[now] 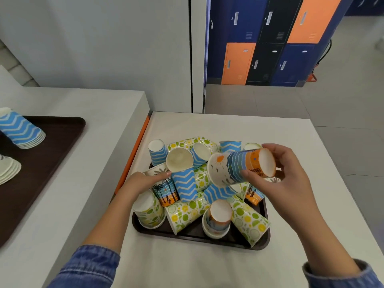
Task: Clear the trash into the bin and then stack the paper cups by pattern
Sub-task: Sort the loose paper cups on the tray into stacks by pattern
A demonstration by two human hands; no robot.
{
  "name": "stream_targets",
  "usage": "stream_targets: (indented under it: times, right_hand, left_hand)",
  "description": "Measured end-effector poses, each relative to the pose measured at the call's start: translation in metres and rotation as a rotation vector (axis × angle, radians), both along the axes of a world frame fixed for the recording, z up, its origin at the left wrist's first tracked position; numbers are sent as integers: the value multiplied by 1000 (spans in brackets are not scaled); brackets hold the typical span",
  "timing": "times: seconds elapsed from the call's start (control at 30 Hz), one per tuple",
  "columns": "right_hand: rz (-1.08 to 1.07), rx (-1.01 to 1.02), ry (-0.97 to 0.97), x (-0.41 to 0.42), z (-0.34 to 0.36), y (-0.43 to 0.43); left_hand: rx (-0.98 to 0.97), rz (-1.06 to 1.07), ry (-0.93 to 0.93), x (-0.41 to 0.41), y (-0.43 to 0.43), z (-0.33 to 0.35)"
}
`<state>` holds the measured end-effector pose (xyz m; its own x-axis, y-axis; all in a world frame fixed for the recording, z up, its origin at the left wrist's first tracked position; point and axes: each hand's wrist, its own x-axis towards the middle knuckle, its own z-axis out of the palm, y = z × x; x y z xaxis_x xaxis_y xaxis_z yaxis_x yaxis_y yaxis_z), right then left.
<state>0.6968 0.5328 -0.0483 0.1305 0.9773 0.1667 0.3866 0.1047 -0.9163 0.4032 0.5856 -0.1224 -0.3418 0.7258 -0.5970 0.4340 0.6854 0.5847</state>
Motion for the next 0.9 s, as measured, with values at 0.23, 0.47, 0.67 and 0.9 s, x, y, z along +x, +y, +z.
stream_targets:
  times: [0.23, 0.47, 0.67, 0.9]
  right_hand:
    - [113, 13, -92, -4, -17, -19]
    - [202, 54, -263, -15, -24, -18]
    - [317, 30, -432, -19, -33, -14]
    - [385, -60, -448, -22, -76, -20]
  left_hand:
    - [-11, 29, -45, -1, 0, -7]
    - [60, 59, -72, 1, -1, -7]
    - [86, 99, -2, -4, -4, 4]
    - [292, 253, 4, -25, -5, 19]
